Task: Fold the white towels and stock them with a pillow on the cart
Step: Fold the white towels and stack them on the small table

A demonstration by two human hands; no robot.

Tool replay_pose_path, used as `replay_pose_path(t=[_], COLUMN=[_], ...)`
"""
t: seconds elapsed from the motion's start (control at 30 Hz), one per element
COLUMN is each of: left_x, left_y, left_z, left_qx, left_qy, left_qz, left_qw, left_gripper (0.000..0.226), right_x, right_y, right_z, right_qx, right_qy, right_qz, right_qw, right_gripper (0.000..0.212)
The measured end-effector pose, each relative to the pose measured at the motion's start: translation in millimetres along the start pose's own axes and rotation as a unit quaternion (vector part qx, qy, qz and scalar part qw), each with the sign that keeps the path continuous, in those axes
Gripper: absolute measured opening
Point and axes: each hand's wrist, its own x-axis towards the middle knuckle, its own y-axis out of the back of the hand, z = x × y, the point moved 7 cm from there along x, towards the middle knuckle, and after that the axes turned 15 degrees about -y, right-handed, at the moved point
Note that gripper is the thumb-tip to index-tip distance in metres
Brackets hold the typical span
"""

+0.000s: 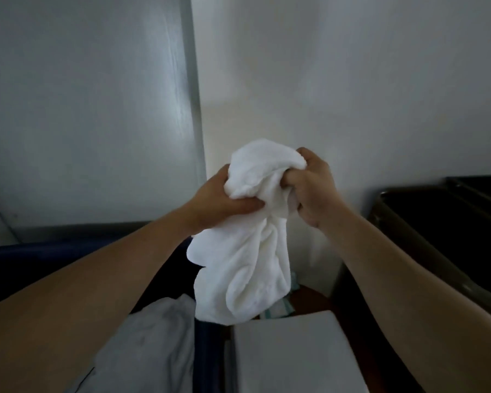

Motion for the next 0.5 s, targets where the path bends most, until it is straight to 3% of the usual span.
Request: replay_pose_path(t=[0.27, 0.4, 0.5], left_x=[16.8, 3.0, -13.5], left_y=[-99.1, -137.9, -161.0], left_z=[7.0, -29.7, -61.9], left_qx=[-0.050, 0.049, 0.130], left_qy=[-0.024, -0.001, 0.018], left_qz=[-0.106, -0.202, -0.267], left_qw=[0.993, 0.978, 0.955], left_gripper=[0.082, 0.088, 0.073], right_x=[-21.3, -29.6, -29.7], right_y=[94.0, 116.3, 127.7], right_z=[19.4, 74.4, 120.1], right_qx=[-0.073, -0.160, -0.299], right_qy=[-0.023, -0.077, -0.120], right_qz=[0.103, 0.120, 0.109], right_qw=[0.992, 0.977, 0.940], right_gripper=[0.018, 0.027, 0.035])
